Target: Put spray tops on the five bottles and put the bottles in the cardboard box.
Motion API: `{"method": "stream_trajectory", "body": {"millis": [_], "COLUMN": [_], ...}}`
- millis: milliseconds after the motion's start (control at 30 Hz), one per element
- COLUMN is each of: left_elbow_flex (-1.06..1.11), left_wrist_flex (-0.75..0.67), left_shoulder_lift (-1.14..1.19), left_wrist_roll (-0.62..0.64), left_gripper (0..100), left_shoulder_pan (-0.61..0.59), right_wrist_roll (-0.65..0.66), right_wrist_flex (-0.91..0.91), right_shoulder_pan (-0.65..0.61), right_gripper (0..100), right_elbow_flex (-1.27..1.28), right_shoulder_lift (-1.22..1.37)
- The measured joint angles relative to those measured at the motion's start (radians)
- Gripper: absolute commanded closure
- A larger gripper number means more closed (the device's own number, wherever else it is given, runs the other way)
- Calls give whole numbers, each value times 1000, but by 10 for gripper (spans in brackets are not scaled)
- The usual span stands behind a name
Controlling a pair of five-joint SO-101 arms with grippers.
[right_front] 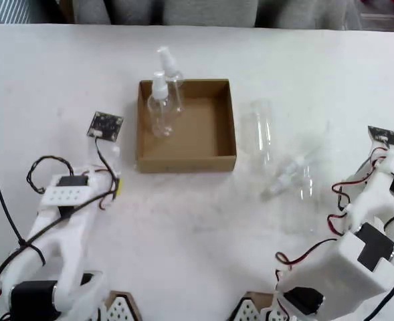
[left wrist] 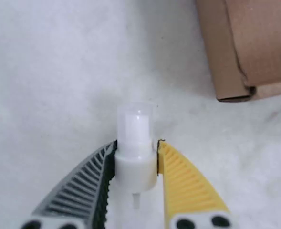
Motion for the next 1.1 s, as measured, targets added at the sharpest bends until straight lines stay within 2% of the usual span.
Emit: {"method": "stream_trajectory", "body": {"millis": [167,533,967,1100], "left_elbow_flex": [0,0,0,0], "left_wrist_flex": [0,0,0,0], "left_shoulder_lift": [0,0,0,0], "left_wrist_roll": [0,0,0,0], "left_gripper": [980,980,980,980], "left_shoulder_pan": [0,0,0,0], "right_wrist_roll": [94,233,252,252], "right_wrist_flex": [130,146,-31,-55], "right_shoulder_pan": [-2,25,31,31], "right_gripper": [693,693,698,775], "right_elbow_flex": [-51,-51,81,84], "right_shoulder_lift": [0,9,9,9]}}
